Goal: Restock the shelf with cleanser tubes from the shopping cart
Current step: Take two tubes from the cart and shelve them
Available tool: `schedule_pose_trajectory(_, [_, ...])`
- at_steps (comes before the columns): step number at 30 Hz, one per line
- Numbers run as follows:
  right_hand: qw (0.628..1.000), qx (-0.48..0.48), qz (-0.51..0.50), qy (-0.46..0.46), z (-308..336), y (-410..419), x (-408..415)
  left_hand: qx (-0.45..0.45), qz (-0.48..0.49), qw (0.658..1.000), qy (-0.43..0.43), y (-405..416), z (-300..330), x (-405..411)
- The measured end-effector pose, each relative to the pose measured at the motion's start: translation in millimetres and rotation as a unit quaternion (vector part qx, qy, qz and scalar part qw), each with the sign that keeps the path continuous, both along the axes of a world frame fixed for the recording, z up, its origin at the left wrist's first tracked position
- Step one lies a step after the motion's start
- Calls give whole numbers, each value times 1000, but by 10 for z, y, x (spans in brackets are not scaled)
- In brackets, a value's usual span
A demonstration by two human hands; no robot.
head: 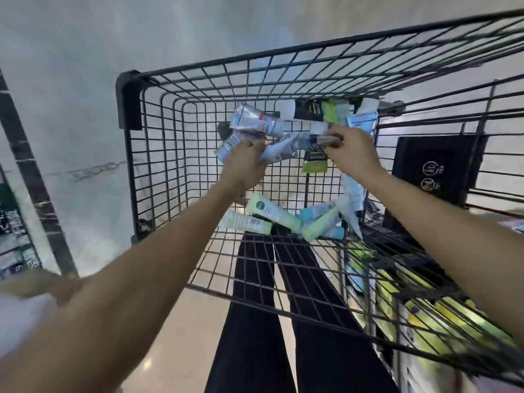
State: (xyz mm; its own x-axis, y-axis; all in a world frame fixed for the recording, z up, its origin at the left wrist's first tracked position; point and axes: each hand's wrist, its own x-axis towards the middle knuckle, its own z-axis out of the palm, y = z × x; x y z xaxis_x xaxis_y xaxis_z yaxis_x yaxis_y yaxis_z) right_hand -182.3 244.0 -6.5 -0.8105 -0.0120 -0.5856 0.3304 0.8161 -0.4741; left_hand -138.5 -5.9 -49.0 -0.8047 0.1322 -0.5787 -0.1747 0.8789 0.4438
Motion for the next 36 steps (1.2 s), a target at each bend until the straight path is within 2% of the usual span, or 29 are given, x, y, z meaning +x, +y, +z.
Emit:
schedule_pose_trajectory(2, [993, -45, -107, -15, 152, 33, 83, 104, 149, 981, -61, 6, 237, 86])
schedule_pose_trajectory(4, [973, -110, -200, -41, 324, 68, 177, 213, 297, 923, -121, 38, 559, 153])
schedule_pose_trajectory(6, [942, -184, -274, -62, 559, 98, 272, 295, 401, 849, -175, 84, 906, 213])
schedule_pose_trajectory(7, [925, -218, -304, -66, 695, 107, 316, 321, 431, 821, -193, 97, 1078, 241])
schedule_pose_trajectory(9, [880, -291, -367, -74, 992, 123, 387, 369, 452, 786, -203, 113, 1410, 284])
schedule_pose_trajectory(12, [804, -405, -427, -86, 1502, 115, 473, 429, 464, 753, -186, 157, 1942, 335])
schedule_pose_trajectory(14, [772, -459, -433, -77, 1834, 103, 542, 461, 464, 736, -175, 212, 2352, 361])
schedule_pose_trajectory(17, [739, -507, -440, -53, 2351, 64, 639, 491, 428, 742, -161, 313, 2890, 409])
schedule_pose_trajectory(20, [712, -536, -452, -34, 2845, -3, 807, 484, 378, 777, -138, 376, 3358, 492])
schedule_pose_trajectory(24, [691, -550, -469, -18, 3347, -133, 1028, 465, 367, 798, -112, 428, 3721, 628])
schedule_pose_trajectory(30, [694, -549, -464, 41, 3833, -203, 1536, 456, 308, 828, -108, 491, 4164, 907])
schedule_pose_trajectory(33, [693, -536, -474, 83, 4008, -234, 1920, 478, 259, 831, -119, 469, 4325, 1112])
schedule_pose_trajectory(36, [679, -520, -503, 126, 4117, -283, 2349, 488, 201, 840, -128, 458, 4466, 1300])
